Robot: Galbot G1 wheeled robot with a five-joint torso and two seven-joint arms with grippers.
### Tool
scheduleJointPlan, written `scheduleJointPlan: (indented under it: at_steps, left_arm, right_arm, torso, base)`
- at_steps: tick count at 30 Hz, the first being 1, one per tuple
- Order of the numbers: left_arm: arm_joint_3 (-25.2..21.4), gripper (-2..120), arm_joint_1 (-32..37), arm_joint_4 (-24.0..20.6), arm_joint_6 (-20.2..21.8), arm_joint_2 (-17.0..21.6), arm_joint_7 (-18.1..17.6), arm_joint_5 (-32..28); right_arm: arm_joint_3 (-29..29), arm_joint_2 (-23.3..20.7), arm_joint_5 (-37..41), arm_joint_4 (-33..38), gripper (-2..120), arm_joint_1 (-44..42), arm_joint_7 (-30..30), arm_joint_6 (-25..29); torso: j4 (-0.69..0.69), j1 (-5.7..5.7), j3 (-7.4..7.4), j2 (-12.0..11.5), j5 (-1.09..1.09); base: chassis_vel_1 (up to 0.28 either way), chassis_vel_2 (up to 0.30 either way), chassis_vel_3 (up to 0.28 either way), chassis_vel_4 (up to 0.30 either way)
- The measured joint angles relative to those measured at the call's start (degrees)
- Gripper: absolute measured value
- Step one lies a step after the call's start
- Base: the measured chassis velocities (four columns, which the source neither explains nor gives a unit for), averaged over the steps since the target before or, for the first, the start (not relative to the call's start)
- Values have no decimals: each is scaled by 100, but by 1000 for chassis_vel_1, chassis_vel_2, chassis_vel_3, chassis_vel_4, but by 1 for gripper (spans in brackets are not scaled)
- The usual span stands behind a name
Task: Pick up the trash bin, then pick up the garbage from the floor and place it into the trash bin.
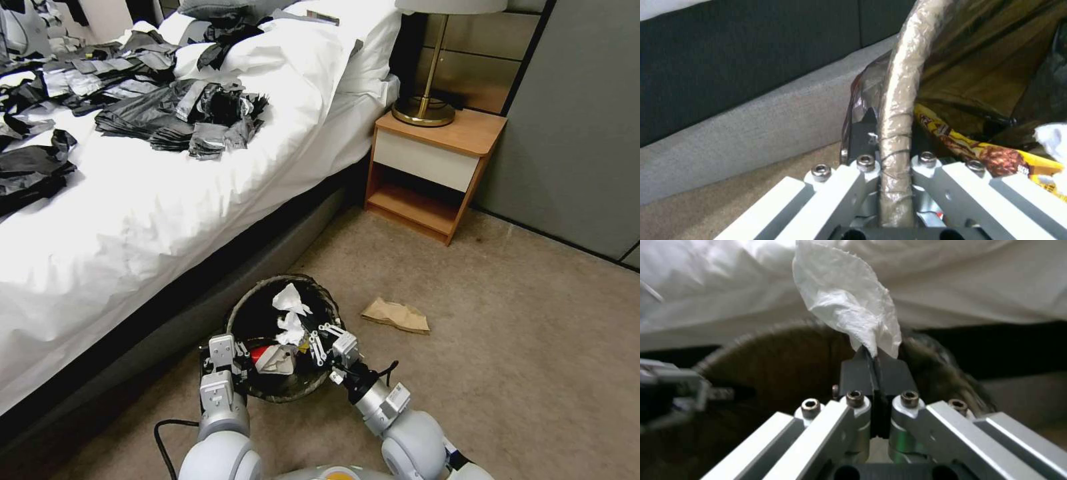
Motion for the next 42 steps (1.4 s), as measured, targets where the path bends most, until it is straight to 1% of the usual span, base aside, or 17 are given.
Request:
scheduleJointPlan:
  at_steps: [4,6,7,8,11,12,14,15,18,20,23,24,27,28,30,39,42]
  left_arm:
    - [9,0,17,-8,0,-7,2,11]
    - [12,0,19,-8,-2,-11,2,19]
    - [15,0,19,-8,-2,-12,2,20]
    - [15,0,19,-8,-2,-12,2,20]
    - [18,0,13,-8,-2,-14,4,22]
    - [18,0,13,-8,-2,-14,4,22]
    - [20,0,11,-8,-2,-15,4,22]
    - [20,0,11,-8,-2,-15,4,22]
    - [21,0,13,-4,-2,-17,4,22]
    - [23,0,14,-4,-2,-16,4,22]
    - [41,0,13,-4,-2,-17,4,22]
    - [41,0,13,-4,-2,-17,4,22]
    - [66,0,16,-15,-2,-19,5,26]
    - [66,0,16,-15,-2,-19,5,26]
    - [76,0,20,-19,-2,-22,5,32]
    - [92,0,36,-40,-2,-32,6,51]
    - [63,0,24,-40,-2,-23,7,50]
  right_arm:
    - [59,-17,-15,-74,7,20,12,-88]
    - [63,-22,-15,-77,18,23,33,-107]
    - [63,-22,-13,-77,22,24,40,-111]
    - [63,-22,-13,-77,22,24,40,-111]
    - [59,-21,-12,-77,35,20,47,-122]
    - [59,-21,-12,-77,35,20,47,-122]
    - [55,-25,-12,-77,44,12,47,-126]
    - [55,-25,-12,-77,44,12,47,-126]
    - [52,-39,-13,-72,61,-8,47,-127]
    - [52,-50,-13,-63,65,-12,47,-130]
    - [51,-73,-15,-23,79,-18,46,-137]
    - [51,-73,-15,-23,79,-18,46,-137]
    - [42,-80,-25,-1,92,-30,47,-151]
    - [42,-80,-25,-1,92,-30,47,-151]
    - [18,-80,-46,1,99,-41,47,-158]
    - [-63,-87,-164,18,100,-92,40,-155]
    - [30,-90,-313,224,100,-155,57,-56]
  torso:
    - [0,0,0,0,0]
    - [0,0,0,0,0]
    - [0,0,0,0,0]
    - [0,0,0,0,0]
    - [0,0,0,0,0]
    - [0,0,0,0,0]
    - [0,0,0,0,0]
    - [0,0,0,0,0]
    - [0,0,0,0,0]
    - [0,0,0,0,0]
    - [0,0,0,0,0]
    - [0,0,0,0,0]
    - [0,0,0,0,0]
    - [0,0,0,0,0]
    - [0,0,0,0,0]
    - [0,0,0,0,0]
    - [0,0,0,0,0]
  base:
    - [0,0,0,0]
    - [0,0,0,0]
    - [0,0,0,0]
    - [0,0,0,0]
    - [0,0,0,0]
    - [0,0,0,0]
    - [0,0,0,0]
    - [0,0,0,0]
    - [0,0,0,0]
    - [0,0,0,0]
    - [0,0,0,0]
    - [0,0,0,0]
    - [0,0,0,0]
    - [0,0,0,0]
    - [0,0,0,0]
    - [0,0,0,0]
    - [0,0,0,0]
